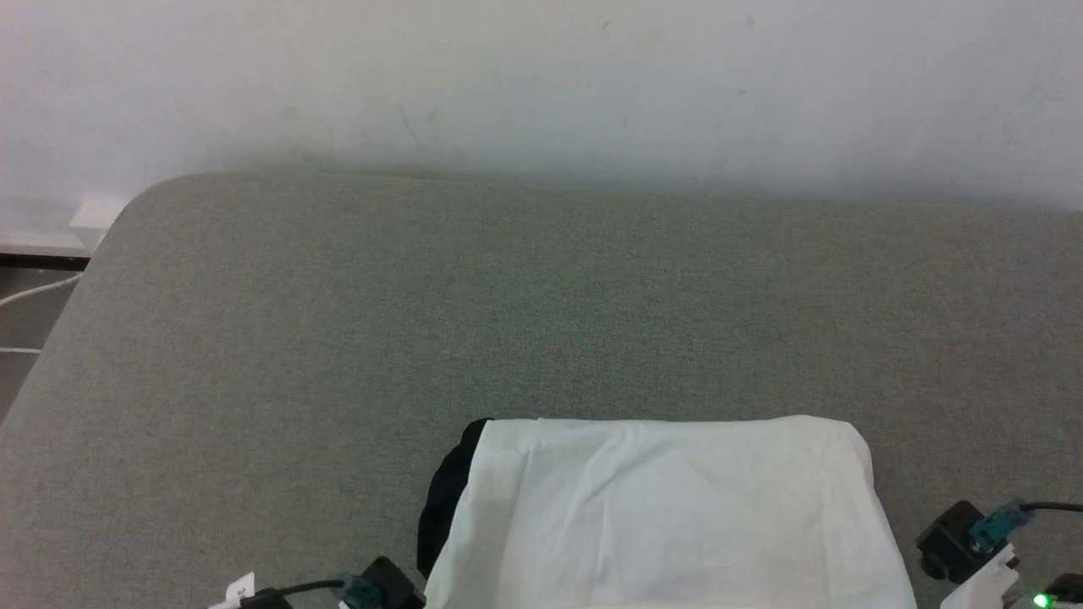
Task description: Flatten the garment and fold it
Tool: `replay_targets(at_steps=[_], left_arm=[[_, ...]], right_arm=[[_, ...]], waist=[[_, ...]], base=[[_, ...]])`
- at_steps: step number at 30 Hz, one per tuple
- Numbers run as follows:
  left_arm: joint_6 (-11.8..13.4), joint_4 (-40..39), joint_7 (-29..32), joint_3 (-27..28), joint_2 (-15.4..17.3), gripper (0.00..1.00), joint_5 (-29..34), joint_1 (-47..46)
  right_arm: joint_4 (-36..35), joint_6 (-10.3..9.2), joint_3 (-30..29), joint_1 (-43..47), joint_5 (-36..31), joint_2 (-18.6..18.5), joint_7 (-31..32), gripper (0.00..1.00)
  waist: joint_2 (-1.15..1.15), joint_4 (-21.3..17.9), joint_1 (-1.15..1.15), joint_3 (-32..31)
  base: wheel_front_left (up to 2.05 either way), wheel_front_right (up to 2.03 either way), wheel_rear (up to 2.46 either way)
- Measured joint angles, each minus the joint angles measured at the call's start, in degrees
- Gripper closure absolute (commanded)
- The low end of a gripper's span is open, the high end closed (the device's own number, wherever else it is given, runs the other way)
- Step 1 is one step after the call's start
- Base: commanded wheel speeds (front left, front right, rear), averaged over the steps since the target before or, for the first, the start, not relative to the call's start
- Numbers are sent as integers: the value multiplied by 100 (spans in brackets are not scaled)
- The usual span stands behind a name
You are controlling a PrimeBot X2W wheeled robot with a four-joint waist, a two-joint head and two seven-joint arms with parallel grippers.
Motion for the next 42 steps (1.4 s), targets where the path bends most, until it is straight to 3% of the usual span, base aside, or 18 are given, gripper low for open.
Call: replay_targets(at_steps=[6,7,8,12,16,20,27,31,38,42], left_arm=[[-122,564,3,-138,-285,100,110,-30],[-155,650,-35,-145,-323,67,110,-36],[-164,714,-52,-152,-367,0,110,-41],[-209,873,-234,-142,-523,0,108,-46],[-199,826,-590,103,-619,0,-15,-53],[78,695,-1251,686,-768,0,-342,-74],[839,871,-3004,1840,-1049,0,-487,-13],[1169,905,-3312,2475,-1348,0,-385,339],[1462,385,-3321,4437,-2290,0,1056,1473],[1237,115,-3321,5048,-2737,0,2018,2010]], right_arm=[[3,-1,235,-10,-385,131,52,100],[13,-1,289,-21,-428,156,38,7],[21,-3,338,-29,-475,178,9,0],[60,-4,409,-135,-486,211,-141,0],[70,-5,-18,-353,-290,309,-383,0],[93,-5,-679,-499,-230,588,-715,0],[411,-5,-1933,-346,-1004,1782,-1497,0],[537,-5,-2530,38,-1682,2533,-1731,0],[561,-5,-3555,663,-2569,3790,-1541,0],[593,-5,-3954,887,-2892,4337,-1196,0]], waist=[[0,-1,0,123],[0,-2,0,138],[0,1,0,147],[0,23,0,97],[0,40,0,-27],[0,54,0,-168],[0,28,0,-269],[0,14,0,-257],[0,21,-1,-214],[0,42,-1,-183]], base=[[0,0,0],[0,0,0],[0,0,0],[0,0,0],[0,0,0],[0,0,0],[0,0,0],[0,0,0],[0,0,0],[0,0,0]])
